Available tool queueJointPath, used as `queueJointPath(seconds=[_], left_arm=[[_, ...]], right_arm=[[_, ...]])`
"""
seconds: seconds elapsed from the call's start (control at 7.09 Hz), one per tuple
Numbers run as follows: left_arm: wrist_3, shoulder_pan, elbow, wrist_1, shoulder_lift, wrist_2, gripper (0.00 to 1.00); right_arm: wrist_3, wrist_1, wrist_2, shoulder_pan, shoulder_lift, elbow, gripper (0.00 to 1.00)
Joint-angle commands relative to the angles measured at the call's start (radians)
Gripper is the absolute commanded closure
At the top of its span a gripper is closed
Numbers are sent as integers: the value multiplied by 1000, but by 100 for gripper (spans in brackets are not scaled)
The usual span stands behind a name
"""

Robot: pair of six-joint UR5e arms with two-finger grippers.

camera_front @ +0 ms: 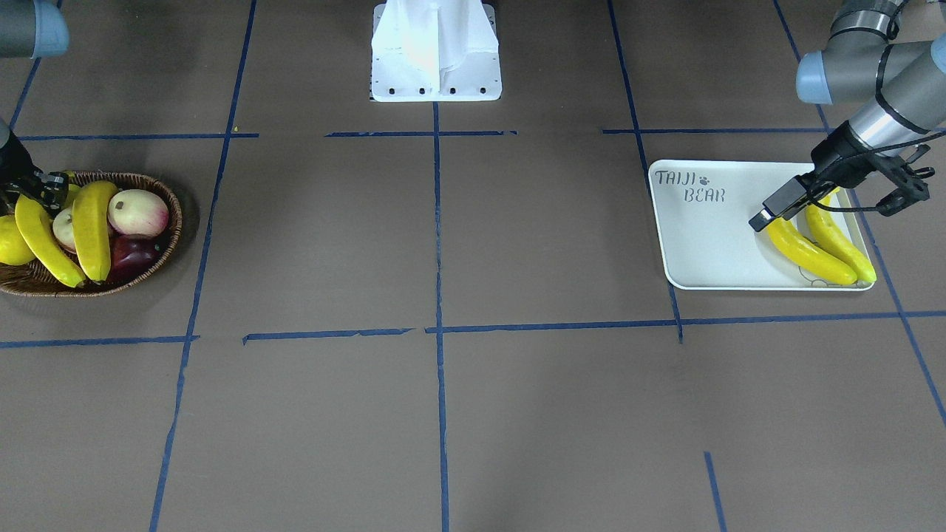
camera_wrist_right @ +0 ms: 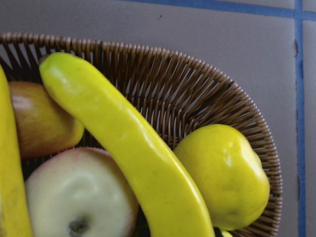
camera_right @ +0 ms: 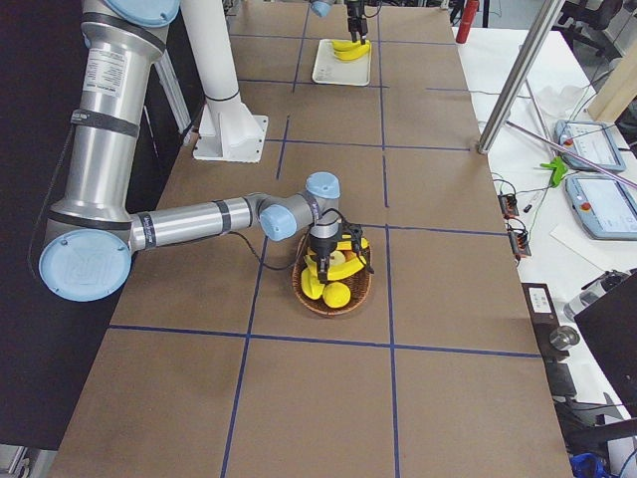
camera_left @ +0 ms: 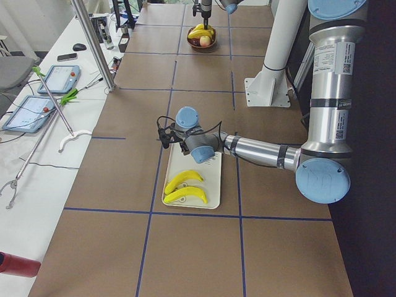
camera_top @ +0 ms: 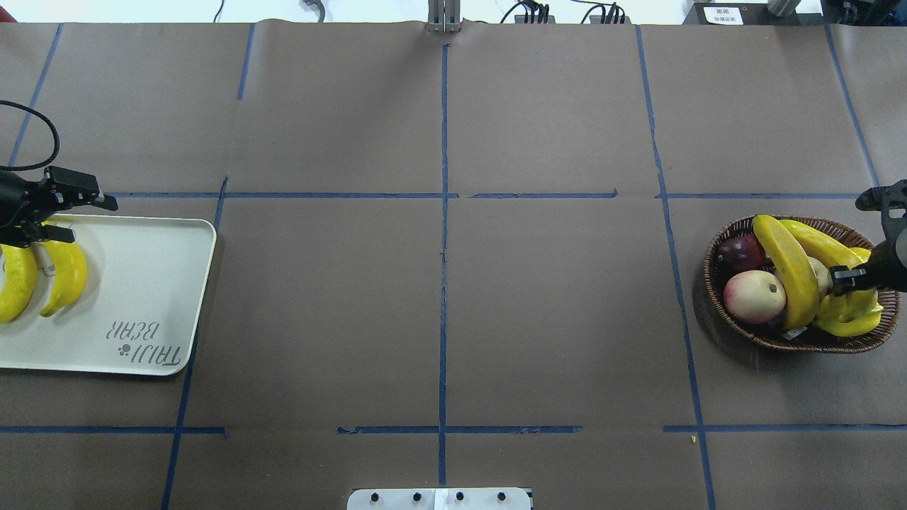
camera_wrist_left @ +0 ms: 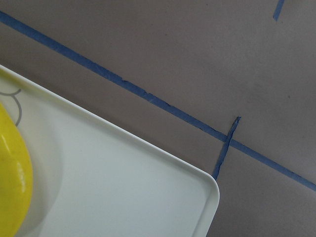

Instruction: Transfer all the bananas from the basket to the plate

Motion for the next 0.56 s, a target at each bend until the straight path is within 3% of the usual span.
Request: queueJointPath(seconds=[0.0,0.42], left_arm=[[-1,18,0,-2,-2,1,0],[-10,52,-14,-35,-52,1,0]], right_arm=[[-5,-3,-36,44,1,54,97],[-53,-3,-1,55,91,128,97]])
